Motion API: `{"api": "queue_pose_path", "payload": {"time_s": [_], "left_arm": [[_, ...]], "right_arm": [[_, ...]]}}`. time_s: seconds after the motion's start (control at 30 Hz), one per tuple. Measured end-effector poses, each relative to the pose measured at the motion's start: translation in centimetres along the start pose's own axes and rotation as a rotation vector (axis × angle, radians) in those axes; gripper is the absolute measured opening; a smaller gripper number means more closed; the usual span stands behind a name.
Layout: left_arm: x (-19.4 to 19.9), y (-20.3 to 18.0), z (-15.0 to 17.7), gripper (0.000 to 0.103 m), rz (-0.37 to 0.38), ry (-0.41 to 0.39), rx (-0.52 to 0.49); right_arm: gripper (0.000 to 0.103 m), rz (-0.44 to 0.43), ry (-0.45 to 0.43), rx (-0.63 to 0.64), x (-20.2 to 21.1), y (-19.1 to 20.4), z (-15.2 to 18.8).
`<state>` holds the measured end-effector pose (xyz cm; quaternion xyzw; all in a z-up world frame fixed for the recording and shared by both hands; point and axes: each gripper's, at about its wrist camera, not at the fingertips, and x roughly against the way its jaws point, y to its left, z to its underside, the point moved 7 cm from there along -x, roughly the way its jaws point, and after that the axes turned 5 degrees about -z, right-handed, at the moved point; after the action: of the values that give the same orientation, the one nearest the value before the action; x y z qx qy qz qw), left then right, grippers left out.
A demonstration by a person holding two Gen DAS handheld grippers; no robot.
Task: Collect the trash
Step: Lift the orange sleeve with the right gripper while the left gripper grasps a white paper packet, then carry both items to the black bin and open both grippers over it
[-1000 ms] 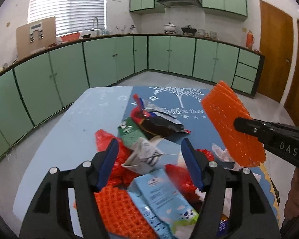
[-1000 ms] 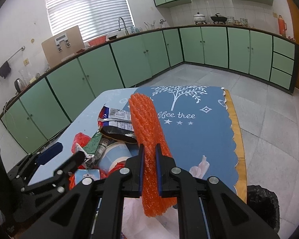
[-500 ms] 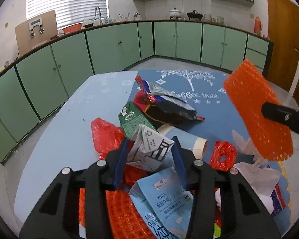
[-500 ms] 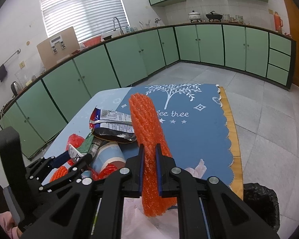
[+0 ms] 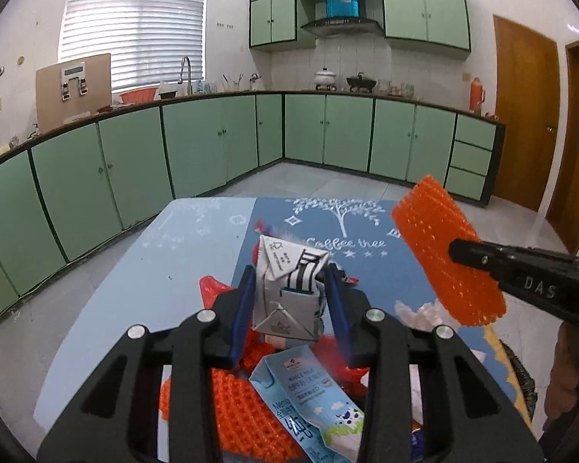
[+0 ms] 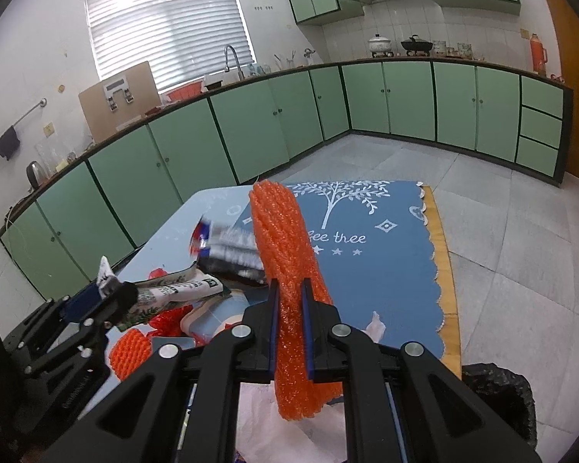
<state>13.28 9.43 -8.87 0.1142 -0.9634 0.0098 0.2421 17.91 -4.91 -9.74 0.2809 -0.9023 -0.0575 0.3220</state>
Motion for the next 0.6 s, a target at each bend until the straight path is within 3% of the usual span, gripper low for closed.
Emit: {"api": "queue_pose_path", "payload": {"time_s": [0.43,0.6], "left_arm": [[3.3,-2.9,-3.5,0.034,0.086,-0.12,0.011],[4.8,-6.0,-4.5,0.034,0.18,-0.152,0.0]], "right_arm": [[0.01,0.021,-0.079,-0.058,5.6,-3.1,-1.4],[0.01,0.054,-0.123,-0.134,9.5,-6.5,-1.3]]}}
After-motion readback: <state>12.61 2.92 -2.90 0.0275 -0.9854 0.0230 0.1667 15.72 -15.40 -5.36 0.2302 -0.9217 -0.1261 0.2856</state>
